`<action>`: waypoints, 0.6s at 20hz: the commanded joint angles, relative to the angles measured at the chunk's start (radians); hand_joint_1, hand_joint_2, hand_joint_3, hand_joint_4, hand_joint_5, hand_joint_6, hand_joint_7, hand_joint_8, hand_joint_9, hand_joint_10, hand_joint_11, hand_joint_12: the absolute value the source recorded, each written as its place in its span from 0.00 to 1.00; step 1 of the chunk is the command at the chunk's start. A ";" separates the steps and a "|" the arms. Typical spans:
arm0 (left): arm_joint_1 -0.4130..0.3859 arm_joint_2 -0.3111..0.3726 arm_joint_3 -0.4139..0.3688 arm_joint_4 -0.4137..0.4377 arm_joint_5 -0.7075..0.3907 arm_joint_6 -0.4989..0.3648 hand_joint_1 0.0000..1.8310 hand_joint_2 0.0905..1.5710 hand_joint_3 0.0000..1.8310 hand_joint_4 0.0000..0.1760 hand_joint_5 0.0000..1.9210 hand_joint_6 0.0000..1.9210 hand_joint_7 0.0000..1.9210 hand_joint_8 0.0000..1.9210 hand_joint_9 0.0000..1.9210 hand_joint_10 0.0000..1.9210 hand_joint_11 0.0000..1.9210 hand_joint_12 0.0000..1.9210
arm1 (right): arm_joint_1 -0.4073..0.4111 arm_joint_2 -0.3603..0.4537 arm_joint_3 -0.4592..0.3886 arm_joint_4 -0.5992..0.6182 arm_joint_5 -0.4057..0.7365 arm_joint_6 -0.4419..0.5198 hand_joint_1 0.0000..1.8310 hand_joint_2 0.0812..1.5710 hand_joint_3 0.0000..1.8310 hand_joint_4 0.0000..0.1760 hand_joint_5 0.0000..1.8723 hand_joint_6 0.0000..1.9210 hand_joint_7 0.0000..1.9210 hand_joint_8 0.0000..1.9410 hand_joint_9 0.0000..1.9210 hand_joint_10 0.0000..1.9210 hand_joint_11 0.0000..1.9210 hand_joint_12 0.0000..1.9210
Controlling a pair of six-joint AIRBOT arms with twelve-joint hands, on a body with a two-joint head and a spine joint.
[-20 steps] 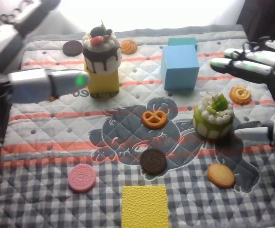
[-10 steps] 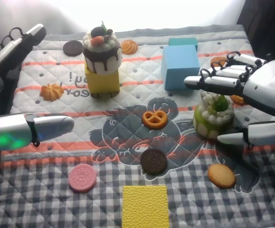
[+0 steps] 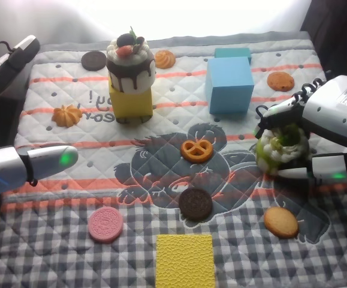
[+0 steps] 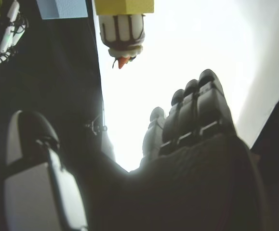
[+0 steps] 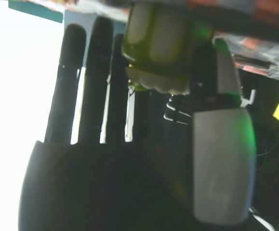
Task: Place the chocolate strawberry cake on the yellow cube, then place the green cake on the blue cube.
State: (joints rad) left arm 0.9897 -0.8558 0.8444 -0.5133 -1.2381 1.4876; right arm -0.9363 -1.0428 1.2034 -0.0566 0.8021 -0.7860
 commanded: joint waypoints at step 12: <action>0.022 0.007 -0.004 0.011 -0.129 -0.045 0.46 0.50 0.00 0.88 0.00 0.00 0.00 0.00 0.00 0.00 0.00 0.00 | 0.230 -0.054 0.106 0.075 0.203 0.019 0.75 0.68 0.00 0.00 0.50 0.50 0.56 0.37 0.52 0.58 0.37 0.53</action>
State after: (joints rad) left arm 1.0161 -0.8558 0.8364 -0.5228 -1.2476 1.4521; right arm -0.7170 -1.1057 1.3125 0.0006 0.8932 -0.7700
